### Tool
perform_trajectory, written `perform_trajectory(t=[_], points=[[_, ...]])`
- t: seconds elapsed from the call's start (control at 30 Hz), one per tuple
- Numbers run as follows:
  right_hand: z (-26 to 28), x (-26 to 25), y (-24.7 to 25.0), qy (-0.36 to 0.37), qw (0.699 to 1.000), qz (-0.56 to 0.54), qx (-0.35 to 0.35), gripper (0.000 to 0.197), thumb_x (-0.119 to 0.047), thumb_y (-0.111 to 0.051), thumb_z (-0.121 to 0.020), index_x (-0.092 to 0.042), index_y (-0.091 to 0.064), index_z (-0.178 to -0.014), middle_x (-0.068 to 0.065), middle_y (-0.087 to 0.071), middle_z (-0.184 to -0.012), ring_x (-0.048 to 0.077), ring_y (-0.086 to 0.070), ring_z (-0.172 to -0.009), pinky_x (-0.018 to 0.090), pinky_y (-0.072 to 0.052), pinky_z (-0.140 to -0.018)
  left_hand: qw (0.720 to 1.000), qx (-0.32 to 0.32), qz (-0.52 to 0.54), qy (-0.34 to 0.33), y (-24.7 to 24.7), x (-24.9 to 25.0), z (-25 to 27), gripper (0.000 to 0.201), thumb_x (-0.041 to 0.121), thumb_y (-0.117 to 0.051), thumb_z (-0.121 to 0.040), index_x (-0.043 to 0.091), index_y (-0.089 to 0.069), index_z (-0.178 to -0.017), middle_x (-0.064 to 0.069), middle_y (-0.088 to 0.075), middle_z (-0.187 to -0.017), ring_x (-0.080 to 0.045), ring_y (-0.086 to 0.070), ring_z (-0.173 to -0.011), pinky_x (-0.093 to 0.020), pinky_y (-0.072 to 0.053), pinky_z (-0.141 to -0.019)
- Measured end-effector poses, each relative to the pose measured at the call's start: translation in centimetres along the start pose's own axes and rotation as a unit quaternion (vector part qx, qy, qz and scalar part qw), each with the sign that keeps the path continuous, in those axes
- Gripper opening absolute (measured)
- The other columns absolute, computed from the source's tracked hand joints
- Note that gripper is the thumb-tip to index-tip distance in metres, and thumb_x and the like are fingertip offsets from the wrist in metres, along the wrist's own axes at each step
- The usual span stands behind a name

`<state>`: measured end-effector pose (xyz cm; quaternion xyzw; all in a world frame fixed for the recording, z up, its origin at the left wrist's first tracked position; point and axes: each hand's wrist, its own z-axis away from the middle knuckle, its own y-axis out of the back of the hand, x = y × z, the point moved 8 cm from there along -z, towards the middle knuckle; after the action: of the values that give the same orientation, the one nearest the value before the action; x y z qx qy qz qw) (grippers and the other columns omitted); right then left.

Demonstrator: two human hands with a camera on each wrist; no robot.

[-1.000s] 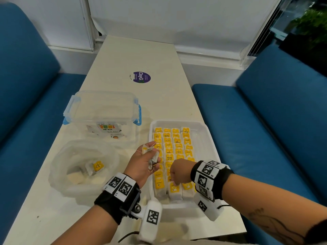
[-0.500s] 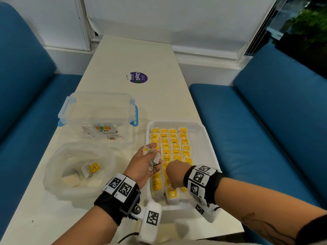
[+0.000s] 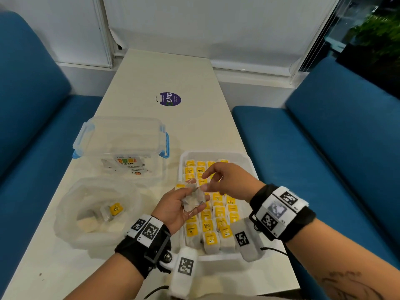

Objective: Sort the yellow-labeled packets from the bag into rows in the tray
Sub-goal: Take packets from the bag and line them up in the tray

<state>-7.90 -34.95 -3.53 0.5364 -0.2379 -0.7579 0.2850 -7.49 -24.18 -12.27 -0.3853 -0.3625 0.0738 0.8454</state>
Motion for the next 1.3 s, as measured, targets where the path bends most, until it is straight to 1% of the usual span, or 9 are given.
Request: perform_trajectory(t=[0.13,0.27,0.43,0.6,0.8,0.97,1.1,1.2,1.3], points=[[1.3,-1.4,-2.7,0.134,0.973,0.186,0.011,0.043,-0.034,-0.08,-0.067,-0.029,-0.061,-0.106,-0.004,-0.05,-0.111,0.01,-0.048,-0.096,0.029,-0.048,-0.075,1.0,-0.018,0.006,0.001,-0.5,0.0,0.0,0.029,0.007,-0.04,-0.093,0.004,-0.058,-0.116,-0.015,-0.07,-0.093,-0.025,-0.072,-0.075,-0.031,-0.058,-0.054],[3.1,-3.6,-4.3,0.269,0.921,0.27,0.082,0.021,-0.023,-0.069,-0.072,-0.011,-0.066,-0.089,0.007,-0.061,-0.092,0.03,-0.055,-0.087,0.044,-0.052,-0.058,0.998,-0.019,0.058,0.007,-0.7,0.0,-0.2,0.026,0.011,-0.034,-0.098,0.007,-0.055,-0.112,-0.011,-0.07,-0.078,-0.019,-0.07,-0.062,-0.029,-0.055,-0.047],[2.0,-2.5,-3.7,0.171,0.948,0.261,0.056,0.027,-0.023,-0.058,-0.087,-0.014,-0.06,-0.111,0.004,-0.06,-0.11,0.021,-0.046,-0.108,0.036,-0.044,-0.082,0.997,-0.007,0.069,0.017,-0.4,-0.4,-0.1,0.02,0.014,-0.039,-0.095,0.013,-0.057,-0.104,-0.009,-0.07,-0.075,-0.02,-0.068,-0.059,-0.028,-0.055,-0.052],[2.1,-2.1,-3.6,0.17,0.948,0.261,0.066,0.029,-0.019,-0.052,-0.088,-0.017,-0.059,-0.116,0.001,-0.061,-0.108,0.019,-0.047,-0.107,0.033,-0.044,-0.082,0.995,-0.01,0.09,0.032,-0.2,-0.9,0.3,0.022,0.015,-0.041,-0.092,0.011,-0.057,-0.106,-0.011,-0.071,-0.077,-0.023,-0.069,-0.061,-0.034,-0.058,-0.058],[2.3,-1.8,-3.7,0.158,0.941,0.289,0.073,0.036,-0.034,-0.051,-0.091,-0.021,-0.054,-0.125,-0.002,-0.06,-0.111,0.016,-0.045,-0.11,0.033,-0.045,-0.081,0.997,0.003,0.071,0.03,0.3,-0.9,0.4,0.027,0.015,-0.038,-0.095,0.011,-0.056,-0.114,-0.013,-0.072,-0.078,-0.024,-0.069,-0.059,-0.034,-0.058,-0.057],[2.0,-0.9,-2.5,0.111,0.968,0.204,0.094,0.025,-0.025,-0.046,-0.093,-0.023,-0.063,-0.111,0.003,-0.064,-0.096,0.016,-0.053,-0.097,0.031,-0.044,-0.076,0.998,0.001,0.047,0.029,0.3,-0.9,0.7,0.032,0.006,-0.037,-0.095,0.01,-0.053,-0.122,-0.017,-0.065,-0.096,-0.03,-0.071,-0.07,-0.042,-0.058,-0.069],[1.9,0.0,-1.5,0.086,0.99,0.029,0.106,0.011,-0.02,-0.056,-0.091,-0.016,-0.066,-0.095,-0.008,-0.061,-0.083,0.008,-0.054,-0.08,0.025,-0.043,-0.073,0.999,0.026,0.029,0.023,0.8,-0.9,0.5,0.023,0.005,-0.041,-0.095,0.012,-0.054,-0.113,-0.014,-0.07,-0.085,-0.028,-0.071,-0.069,-0.036,-0.059,-0.063],[1.8,0.9,0.4,0.069,0.979,0.041,0.185,0.01,-0.02,-0.059,-0.089,-0.018,-0.069,-0.091,-0.011,-0.057,-0.087,0.006,-0.047,-0.088,0.021,-0.035,-0.076,0.998,0.056,0.013,0.009,1.6,-0.5,0.3,0.02,0.005,-0.042,-0.094,0.013,-0.055,-0.106,-0.013,-0.067,-0.093,-0.023,-0.071,-0.067,-0.031,-0.059,-0.059],[1.3,2.3,0.5,0.024,0.987,0.041,0.156,0.01,-0.016,-0.056,-0.091,-0.021,-0.062,-0.085,-0.01,-0.057,-0.081,0.011,-0.052,-0.082,0.021,-0.039,-0.067,0.997,0.077,0.019,-0.014,2.2,0.2,0.3,0.017,0.004,-0.043,-0.093,0.014,-0.056,-0.099,-0.013,-0.065,-0.096,-0.022,-0.069,-0.066,-0.028,-0.058,-0.057]])
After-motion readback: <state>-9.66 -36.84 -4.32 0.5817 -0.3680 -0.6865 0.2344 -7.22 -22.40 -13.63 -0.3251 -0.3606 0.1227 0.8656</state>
